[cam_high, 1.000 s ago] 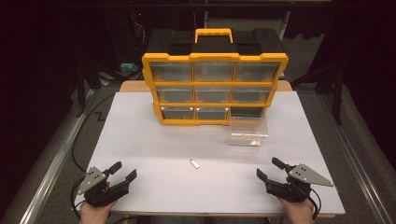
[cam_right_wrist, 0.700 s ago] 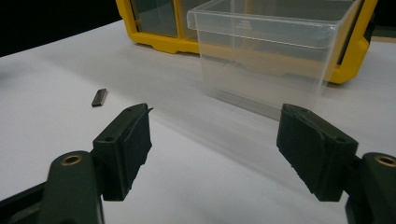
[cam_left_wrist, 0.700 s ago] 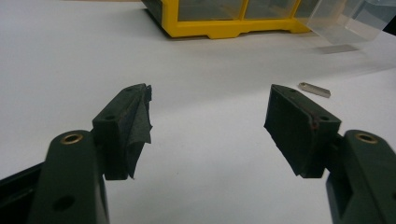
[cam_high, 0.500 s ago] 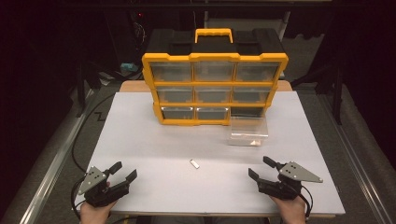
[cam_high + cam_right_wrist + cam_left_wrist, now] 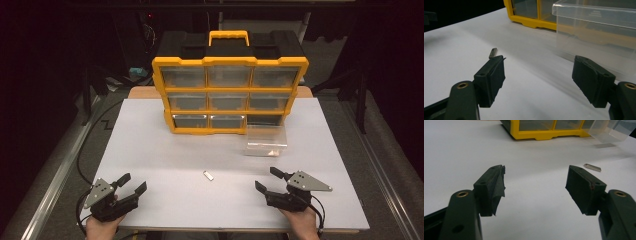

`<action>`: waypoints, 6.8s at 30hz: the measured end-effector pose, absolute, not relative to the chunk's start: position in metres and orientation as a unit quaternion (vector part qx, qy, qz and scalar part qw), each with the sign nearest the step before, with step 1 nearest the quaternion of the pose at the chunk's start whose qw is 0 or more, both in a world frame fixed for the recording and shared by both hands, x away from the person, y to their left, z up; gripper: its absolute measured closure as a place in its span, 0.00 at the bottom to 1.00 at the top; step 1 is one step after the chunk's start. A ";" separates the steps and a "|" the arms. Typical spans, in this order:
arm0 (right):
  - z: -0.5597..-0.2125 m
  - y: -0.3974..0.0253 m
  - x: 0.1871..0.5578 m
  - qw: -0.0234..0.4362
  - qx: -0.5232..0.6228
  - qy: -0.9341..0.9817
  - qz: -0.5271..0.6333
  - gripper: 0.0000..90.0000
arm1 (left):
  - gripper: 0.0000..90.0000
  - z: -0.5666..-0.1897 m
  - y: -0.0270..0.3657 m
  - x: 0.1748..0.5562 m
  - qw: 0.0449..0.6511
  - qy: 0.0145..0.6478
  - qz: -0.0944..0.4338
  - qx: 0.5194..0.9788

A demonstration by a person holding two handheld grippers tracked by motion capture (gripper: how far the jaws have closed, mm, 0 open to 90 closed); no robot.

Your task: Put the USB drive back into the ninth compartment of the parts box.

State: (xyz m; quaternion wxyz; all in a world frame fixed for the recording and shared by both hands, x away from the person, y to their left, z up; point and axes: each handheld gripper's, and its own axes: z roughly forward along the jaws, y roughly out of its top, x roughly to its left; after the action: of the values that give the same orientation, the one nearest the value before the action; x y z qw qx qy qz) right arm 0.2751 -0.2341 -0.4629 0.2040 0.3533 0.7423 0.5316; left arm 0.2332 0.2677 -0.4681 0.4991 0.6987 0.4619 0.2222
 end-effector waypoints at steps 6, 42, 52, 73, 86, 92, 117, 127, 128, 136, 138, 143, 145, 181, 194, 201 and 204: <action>-0.461 -0.227 0.278 0.199 0.347 0.743 0.536 0.30 | 0.36 -0.468 0.268 0.233 0.498 0.462 0.222 0.700; -0.459 -0.173 0.294 0.174 0.304 0.759 0.549 0.30 | 0.36 -0.469 0.269 0.234 0.499 0.463 0.222 0.698; -0.459 -0.153 0.302 0.163 0.298 0.759 0.555 0.29 | 0.36 -0.469 0.269 0.234 0.498 0.464 0.221 0.699; -0.459 -0.119 0.321 0.108 0.316 0.784 0.524 0.30 | 0.36 -0.469 0.270 0.234 0.498 0.465 0.222 0.698; -0.441 -0.098 0.339 0.075 0.298 0.858 0.411 0.41 | 0.36 -0.469 0.270 0.234 0.498 0.462 0.223 0.699; -0.435 -0.088 0.345 0.073 0.289 0.884 0.360 0.48 | 0.36 -0.469 0.269 0.234 0.499 0.461 0.223 0.699; -0.443 -0.044 0.369 0.051 0.291 0.934 0.203 0.71 | 0.36 -0.468 0.269 0.234 0.497 0.457 0.223 0.703; -0.442 -0.038 0.366 0.073 0.270 0.943 0.179 0.88 | 0.36 -0.468 0.269 0.234 0.499 0.459 0.223 0.700; -0.442 -0.038 0.366 0.072 0.269 0.944 0.179 0.88 | 0.36 -0.468 0.269 0.234 0.499 0.459 0.223 0.700; -0.440 -0.041 0.363 0.070 0.264 0.944 0.186 0.88 | 0.36 -0.469 0.269 0.234 0.499 0.460 0.222 0.700; -0.438 -0.043 0.362 0.070 0.263 0.943 0.190 0.88 | 0.36 -0.469 0.269 0.234 0.499 0.459 0.222 0.701; -0.434 -0.050 0.360 0.070 0.265 0.942 0.195 0.88 | 0.36 -0.469 0.269 0.234 0.498 0.460 0.222 0.701; -0.433 -0.054 0.358 0.071 0.265 0.941 0.199 0.88 | 0.36 -0.469 0.269 0.234 0.498 0.460 0.222 0.701; -0.422 -0.138 0.334 0.082 0.310 0.912 0.255 0.88 | 0.36 -0.469 0.268 0.234 0.495 0.460 0.223 0.702; -0.423 -0.161 0.328 0.085 0.328 0.903 0.266 0.88 | 0.36 -0.469 0.268 0.235 0.494 0.460 0.224 0.703; -0.424 -0.171 0.326 0.086 0.337 0.897 0.272 0.88 | 0.36 -0.469 0.268 0.235 0.494 0.460 0.223 0.703; -0.425 -0.175 0.325 0.086 0.343 0.894 0.274 0.88 | 0.36 -0.469 0.268 0.235 0.494 0.460 0.223 0.703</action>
State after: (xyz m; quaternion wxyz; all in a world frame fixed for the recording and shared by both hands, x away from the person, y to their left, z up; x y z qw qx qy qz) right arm 0.3254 -0.1755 -0.4248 0.0863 0.3426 0.8944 0.2744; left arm 0.2347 0.2678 -0.4694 0.4943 0.7031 0.4600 0.2228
